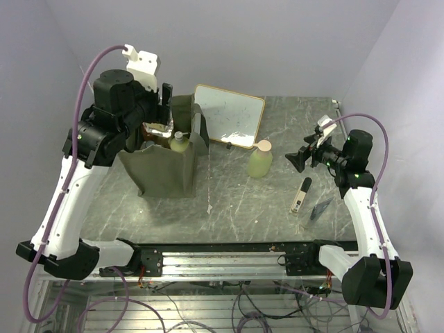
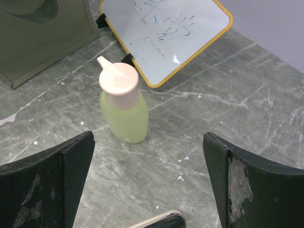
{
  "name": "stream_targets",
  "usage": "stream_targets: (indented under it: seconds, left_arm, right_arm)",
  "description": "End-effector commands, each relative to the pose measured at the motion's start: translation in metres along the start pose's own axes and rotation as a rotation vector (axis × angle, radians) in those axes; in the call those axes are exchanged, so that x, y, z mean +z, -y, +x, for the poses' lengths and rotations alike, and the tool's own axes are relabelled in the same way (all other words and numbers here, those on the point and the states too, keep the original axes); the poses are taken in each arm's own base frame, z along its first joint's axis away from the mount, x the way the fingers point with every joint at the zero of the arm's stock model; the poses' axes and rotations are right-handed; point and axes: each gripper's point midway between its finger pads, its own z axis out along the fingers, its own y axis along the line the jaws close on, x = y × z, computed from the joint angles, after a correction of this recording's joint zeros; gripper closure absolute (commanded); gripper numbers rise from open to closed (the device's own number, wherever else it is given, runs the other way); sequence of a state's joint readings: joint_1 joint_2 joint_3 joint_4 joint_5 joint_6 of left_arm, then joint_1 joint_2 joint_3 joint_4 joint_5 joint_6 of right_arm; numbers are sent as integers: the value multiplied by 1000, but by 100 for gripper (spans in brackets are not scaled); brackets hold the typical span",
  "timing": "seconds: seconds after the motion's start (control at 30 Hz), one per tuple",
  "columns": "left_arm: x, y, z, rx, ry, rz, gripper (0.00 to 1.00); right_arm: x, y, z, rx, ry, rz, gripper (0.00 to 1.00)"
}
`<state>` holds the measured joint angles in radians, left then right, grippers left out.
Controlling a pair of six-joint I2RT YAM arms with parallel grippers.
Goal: Place the personal care products into the canvas bag
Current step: Place the care product in the canvas bag.
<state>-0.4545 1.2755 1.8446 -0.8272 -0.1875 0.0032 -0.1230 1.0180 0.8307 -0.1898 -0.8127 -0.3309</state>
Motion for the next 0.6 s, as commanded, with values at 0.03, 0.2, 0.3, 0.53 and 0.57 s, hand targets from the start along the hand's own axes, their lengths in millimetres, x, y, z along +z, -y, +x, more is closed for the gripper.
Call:
stream_targets:
  seconds: [0.03,0.2,0.3,0.53,0.57]
  left_arm:
    - [-9,-16,-27,-19,150,-71,93]
    - [3,-16,6,-24,83,-95,93]
    - [12,-16,26,-44,46,-109,93]
    - [39,-12,52,-61,-13,-123,93]
    - [43,-11,56,-68,-21,-121,93]
  right_arm:
    - [1,0,-13,-32,19,-9,3]
    - [2,-1,-13,-25,18,-8,2]
    - [2,0,-12,-24,17,-6,2]
    - [2,0,-11,-19,16,-7,1]
    - [2,0,-11,-21,17,-6,1]
